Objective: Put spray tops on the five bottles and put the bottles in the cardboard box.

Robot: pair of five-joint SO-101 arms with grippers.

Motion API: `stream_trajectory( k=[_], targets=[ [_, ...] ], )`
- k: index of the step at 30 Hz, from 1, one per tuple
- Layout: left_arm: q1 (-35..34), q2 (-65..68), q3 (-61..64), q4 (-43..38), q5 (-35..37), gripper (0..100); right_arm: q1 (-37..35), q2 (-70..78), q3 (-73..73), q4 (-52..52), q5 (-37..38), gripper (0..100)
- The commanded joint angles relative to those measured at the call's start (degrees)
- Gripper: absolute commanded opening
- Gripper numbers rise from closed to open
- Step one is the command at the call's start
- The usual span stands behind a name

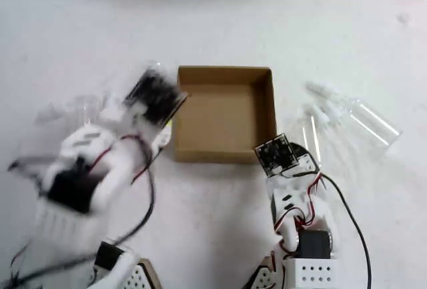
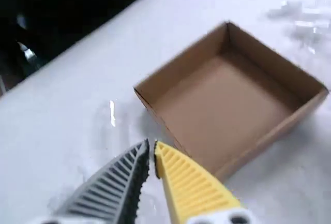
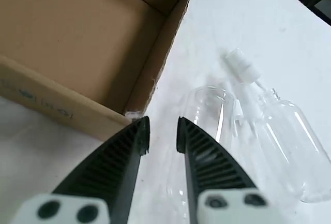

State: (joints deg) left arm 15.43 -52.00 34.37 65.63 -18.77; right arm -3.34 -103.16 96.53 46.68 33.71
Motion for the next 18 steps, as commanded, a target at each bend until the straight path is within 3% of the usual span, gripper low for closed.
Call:
stream_trajectory(
  k=[1,10,14,18],
  targets=[
    [0.7,8.8,-3.8,1.3,1.1,2,0.5,0.1,0.4,0.2,-0.2,7.4],
    [-0.1,5.8,-2.6,1.3,1.3,2,0.4,0.1,0.4,0.5,-0.2,7.4],
    [-6.6,2.7,-3.9,2.4,1.4,2,0.4,0.1,0.4,0.3,-0.2,7.4],
    [-15.0,9.3,-16.4,13.2,0.7,2,0.3,0.1,0.4,0.2,-0.2,7.4]
  ],
)
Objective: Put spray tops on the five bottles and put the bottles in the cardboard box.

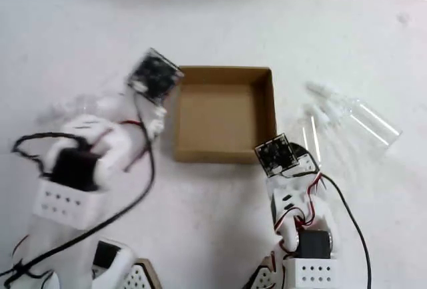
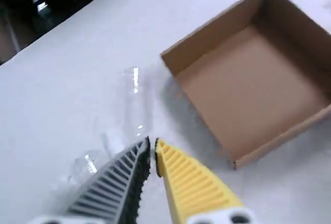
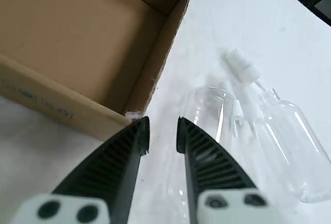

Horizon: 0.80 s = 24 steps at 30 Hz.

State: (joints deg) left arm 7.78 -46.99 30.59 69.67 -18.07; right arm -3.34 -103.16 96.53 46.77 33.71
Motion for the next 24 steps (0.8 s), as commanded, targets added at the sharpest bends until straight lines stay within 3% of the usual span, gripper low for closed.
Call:
stream_trajectory(
  k=[1,4,9,14,24],
  targets=[
    [-8.0,7.3,-16.6,12.5,-1.0,2,0.3,0.1,0.4,0.3,-0.2,7.4],
    [-8.2,17.6,-27.7,22.2,-5.4,2,0.3,0.1,0.4,0.4,-0.2,7.4],
    [-9.6,29.3,-41.6,32.6,-5.5,3,0.3,0.1,0.4,0.4,-0.2,7.4],
    [-13.8,35.2,-42.1,32.6,-5.4,14,0.3,0.1,0.4,0.5,-0.1,7.4],
    [-17.4,37.0,-43.2,31.4,-5.5,15,0.3,0.1,0.4,1.3,-0.1,7.4]
  ],
)
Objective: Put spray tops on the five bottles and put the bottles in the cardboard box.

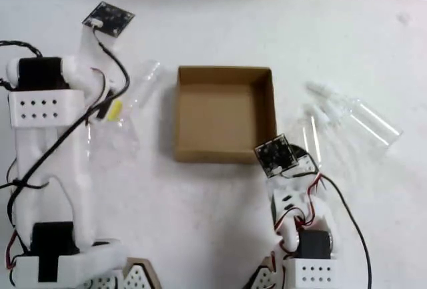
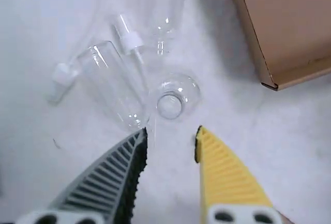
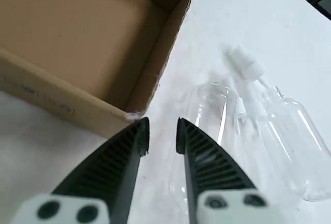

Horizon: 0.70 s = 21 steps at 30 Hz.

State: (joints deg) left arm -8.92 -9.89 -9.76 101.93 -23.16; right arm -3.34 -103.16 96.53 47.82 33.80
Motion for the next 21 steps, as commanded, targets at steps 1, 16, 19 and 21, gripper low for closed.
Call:
stream_trajectory(
  k=[1,16,19,21],
  targets=[
    [-0.7,-0.1,-2.8,-0.9,-0.4,16,0.3,0.1,0.4,0.2,-0.2,7.4],
    [-0.6,0.0,6.9,-9.5,-0.4,20,0.3,0.1,0.4,0.2,-0.2,7.4],
    [-0.7,0.3,7.0,-9.5,-0.4,20,0.3,0.1,0.4,0.2,-0.2,7.4],
    [-0.9,2.3,6.6,-9.5,-0.5,20,0.3,0.1,0.4,0.2,-0.2,7.4]
  ],
)
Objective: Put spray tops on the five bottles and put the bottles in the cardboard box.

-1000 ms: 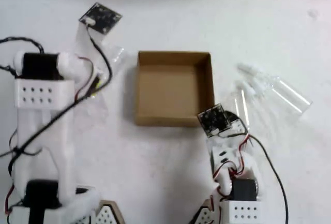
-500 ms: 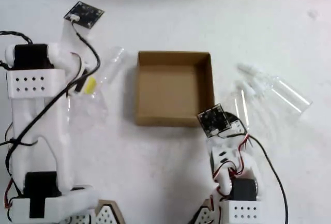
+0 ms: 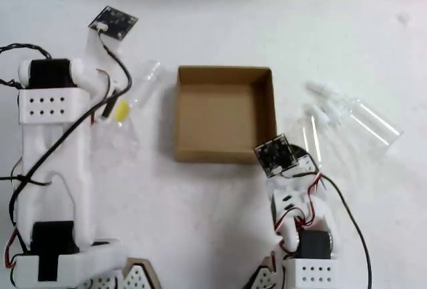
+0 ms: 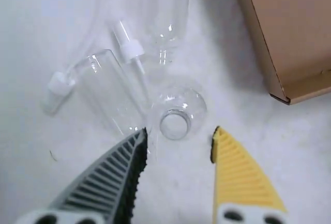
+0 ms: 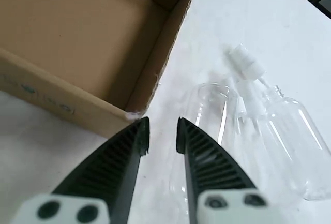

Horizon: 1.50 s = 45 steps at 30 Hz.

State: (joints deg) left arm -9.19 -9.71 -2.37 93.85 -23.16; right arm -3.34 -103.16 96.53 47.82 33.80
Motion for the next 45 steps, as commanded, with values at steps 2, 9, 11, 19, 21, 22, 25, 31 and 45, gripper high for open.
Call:
stream_trajectory(
  k=[2,9,11,19,21,22,25,31,45],
  targets=[
    [-0.7,5.4,-1.0,-1.4,-0.7,20,0.3,0.1,0.4,0.2,-0.2,7.4],
    [-0.7,12.2,-4.8,-0.8,-0.4,19,0.3,0.1,0.4,0.2,-0.2,7.4],
    [-0.7,12.4,-6.0,0.3,-0.4,19,0.3,0.1,0.4,0.2,-0.2,7.4],
    [-0.4,12.3,-6.5,1.4,-0.4,19,0.3,0.1,0.4,0.2,-0.2,7.4],
    [-0.3,12.3,-6.5,1.6,-0.4,19,0.3,0.1,0.4,0.2,-0.2,7.4],
    [-0.3,12.3,-6.5,1.6,-0.4,19,0.3,0.1,0.4,0.2,-0.2,7.4],
    [-0.3,12.3,-6.2,1.8,-0.4,19,0.3,0.1,0.4,0.2,-0.2,7.4],
    [-0.4,12.2,-6.6,3.4,-0.8,19,0.3,0.1,0.4,0.2,-0.2,7.4],
    [-0.3,12.3,-6.5,3.3,-0.9,9,0.3,0.1,0.4,0.2,-0.2,7.4]
  ],
)
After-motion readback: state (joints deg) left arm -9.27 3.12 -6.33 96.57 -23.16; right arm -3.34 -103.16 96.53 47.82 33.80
